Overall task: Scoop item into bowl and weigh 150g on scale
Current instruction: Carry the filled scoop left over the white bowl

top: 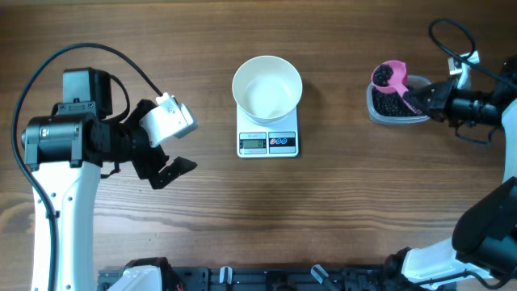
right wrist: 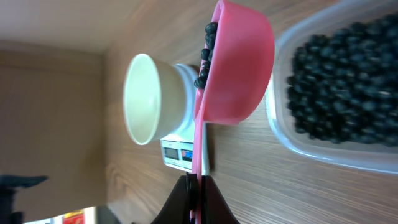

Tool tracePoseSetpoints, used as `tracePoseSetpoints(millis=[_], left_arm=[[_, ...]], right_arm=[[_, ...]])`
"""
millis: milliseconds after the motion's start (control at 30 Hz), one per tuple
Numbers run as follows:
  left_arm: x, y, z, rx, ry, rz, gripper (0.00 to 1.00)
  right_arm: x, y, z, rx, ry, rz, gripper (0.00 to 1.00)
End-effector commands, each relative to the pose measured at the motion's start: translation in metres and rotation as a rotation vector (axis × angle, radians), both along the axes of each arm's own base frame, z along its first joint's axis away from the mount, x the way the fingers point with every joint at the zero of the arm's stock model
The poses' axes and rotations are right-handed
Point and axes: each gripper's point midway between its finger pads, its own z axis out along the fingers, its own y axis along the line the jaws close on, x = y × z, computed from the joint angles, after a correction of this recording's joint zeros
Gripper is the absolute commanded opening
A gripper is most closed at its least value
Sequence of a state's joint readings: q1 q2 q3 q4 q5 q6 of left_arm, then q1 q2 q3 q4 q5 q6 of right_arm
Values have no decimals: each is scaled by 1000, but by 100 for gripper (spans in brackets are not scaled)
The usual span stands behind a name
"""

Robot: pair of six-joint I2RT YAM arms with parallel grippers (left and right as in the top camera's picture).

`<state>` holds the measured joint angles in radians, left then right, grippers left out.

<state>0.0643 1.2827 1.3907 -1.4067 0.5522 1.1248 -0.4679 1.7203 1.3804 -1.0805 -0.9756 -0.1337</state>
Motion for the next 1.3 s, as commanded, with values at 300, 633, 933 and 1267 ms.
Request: tracePoseSetpoints(millis=[300,633,933,1267], left_arm=[[1,-3,11,-17,-44,-19,100],[1,-3,11,-17,-44,-20,100],[1,-3,11,-17,-44,-19,100],[1,-3,11,-17,-44,-20,100]], right_arm=[[4,65,35,78,-137,168,4],[8,119,35,30,-182,306,4],[14,168,24,-102,-229,403,4],[19,195,8,-300,-303,470,4]])
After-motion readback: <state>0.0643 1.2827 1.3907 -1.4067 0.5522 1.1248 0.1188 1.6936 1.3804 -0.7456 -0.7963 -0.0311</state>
